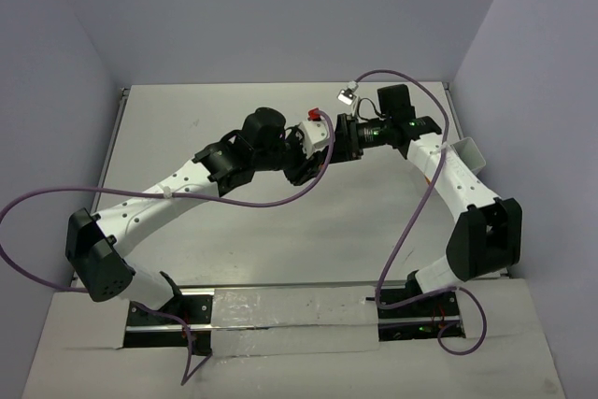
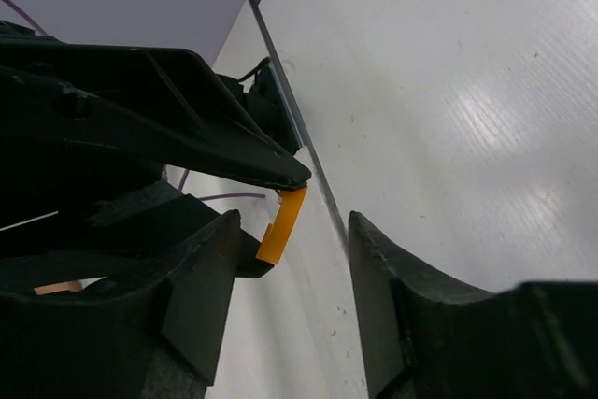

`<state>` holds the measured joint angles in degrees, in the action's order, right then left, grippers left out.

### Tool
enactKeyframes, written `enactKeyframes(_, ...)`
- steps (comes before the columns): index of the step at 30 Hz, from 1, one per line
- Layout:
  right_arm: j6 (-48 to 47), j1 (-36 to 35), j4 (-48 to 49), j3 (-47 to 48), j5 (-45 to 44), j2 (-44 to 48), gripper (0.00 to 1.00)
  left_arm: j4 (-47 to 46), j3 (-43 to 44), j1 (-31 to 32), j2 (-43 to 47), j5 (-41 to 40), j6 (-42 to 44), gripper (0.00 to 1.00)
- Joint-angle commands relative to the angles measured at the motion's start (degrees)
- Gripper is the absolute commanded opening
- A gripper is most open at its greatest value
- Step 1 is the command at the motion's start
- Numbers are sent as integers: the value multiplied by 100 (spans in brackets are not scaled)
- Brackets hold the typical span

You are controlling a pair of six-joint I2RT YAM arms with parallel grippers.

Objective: Sort the legos into containers by color

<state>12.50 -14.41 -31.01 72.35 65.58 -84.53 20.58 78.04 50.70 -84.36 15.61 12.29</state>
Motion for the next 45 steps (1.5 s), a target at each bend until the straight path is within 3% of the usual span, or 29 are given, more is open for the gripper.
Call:
enactKeyframes(1, -172, -91, -150, 296, 48, -115, 55, -89, 292, 46, -19, -79, 45, 27)
enactKeyframes(6, -230, -116, -229, 382, 266, -206, 37, -128, 269, 46, -21, -192, 45, 26)
enactKeyframes(10, -241, -123, -241, 369, 435, -199, 10, -219, 220, 46, -60, -528, 31, 33)
enactKeyframes(12, -301, -119, -316, 410, 426, -183, 0, -138, 279, 46, -140, -738, -8, 54)
enactKeyframes(13, -350, -114, -347, 433, 410, -174, 0, -50, 337, 38, -174, -856, -1, 64)
enactKeyframes(15, -459, -104, -440, 458, 305, -139, 0, 102, 308, -31, -181, -917, 46, 98)
enactKeyframes(18, -687, -53, -660, 501, 61, -53, 0, 60, 133, -260, 25, -735, 7, 99)
enactKeyframes(23, -1205, 391, -1258, 587, -719, 70, 0, 412, -94, -1235, 538, 224, -333, 99)
enactKeyframes(27, -2152, 820, -1977, 917, -1741, -5, 0, 627, -396, -1920, 868, 516, -406, 99)
enactKeyframes(31, -2826, 1197, -2248, 1028, -2988, -13, 0, 690, -637, -2171, 957, 531, -561, 99)
enactKeyframes(39, -3922, 1792, -2218, 1000, -5570, 5, 0, 873, -439, -2510, 289, 575, -945, 99)
enactKeyframes(45, -3921, 1926, -2094, 824, -6401, -294, 0, 930, -325, -2618, -121, 657, -1102, 99)
